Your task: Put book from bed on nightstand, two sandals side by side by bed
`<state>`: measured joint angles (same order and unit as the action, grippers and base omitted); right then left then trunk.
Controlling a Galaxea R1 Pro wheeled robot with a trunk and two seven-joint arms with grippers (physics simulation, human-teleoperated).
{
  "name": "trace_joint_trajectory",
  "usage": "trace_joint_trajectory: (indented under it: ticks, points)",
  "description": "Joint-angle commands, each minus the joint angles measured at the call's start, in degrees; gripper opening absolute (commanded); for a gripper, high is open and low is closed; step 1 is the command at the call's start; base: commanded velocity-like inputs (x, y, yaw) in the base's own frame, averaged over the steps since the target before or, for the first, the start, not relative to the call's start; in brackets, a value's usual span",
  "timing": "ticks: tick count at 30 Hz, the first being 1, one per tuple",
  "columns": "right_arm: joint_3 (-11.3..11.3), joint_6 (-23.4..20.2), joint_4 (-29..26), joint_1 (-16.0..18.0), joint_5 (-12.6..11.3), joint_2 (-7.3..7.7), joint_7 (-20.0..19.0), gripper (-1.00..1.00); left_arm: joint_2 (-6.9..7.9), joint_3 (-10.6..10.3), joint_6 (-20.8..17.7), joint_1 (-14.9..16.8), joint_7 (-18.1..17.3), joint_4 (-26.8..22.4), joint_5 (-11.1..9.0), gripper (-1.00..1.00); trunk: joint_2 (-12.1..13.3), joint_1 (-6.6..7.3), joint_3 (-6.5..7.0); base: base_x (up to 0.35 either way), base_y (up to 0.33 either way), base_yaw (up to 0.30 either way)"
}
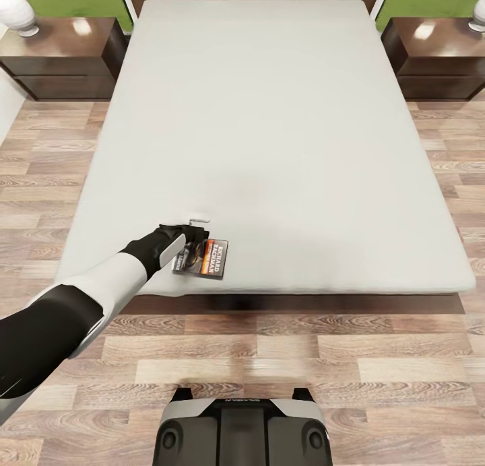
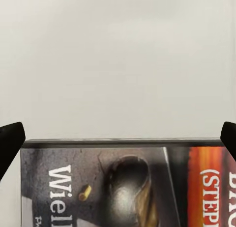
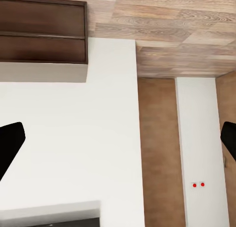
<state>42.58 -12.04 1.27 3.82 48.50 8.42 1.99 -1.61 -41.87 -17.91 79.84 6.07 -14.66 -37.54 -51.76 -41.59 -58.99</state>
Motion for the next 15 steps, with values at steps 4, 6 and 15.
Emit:
trace_joint_trajectory:
  ticks: [4, 6, 15]
  points:
    - [0.49, -0.09, 0.13, 0.05, 0.55, 0.07, 0.21, 1.0, 0.02, -0.46, -0.2, 0.01, 0.43, -0.11, -0.61, 1.0, -0.03, -0.01, -0.02, 0.0, 0.0, 0.0]
    - [0.49, -0.09, 0.13, 0.05, 0.55, 0.07, 0.21, 1.0, -0.01, -0.46, -0.2, 0.02, 0.43, -0.11, -0.61, 1.0, -0.03, -0.01, -0.02, 0.0, 0.0, 0.0]
    - [0.49, -0.09, 0.13, 0.05, 0.54, 0.1, 0.21, 1.0, 0.01, -0.48, -0.17, 0.0, 0.37, -0.11, -0.61, 1.0, -0.03, -0.01, -0.02, 0.0, 0.0, 0.0]
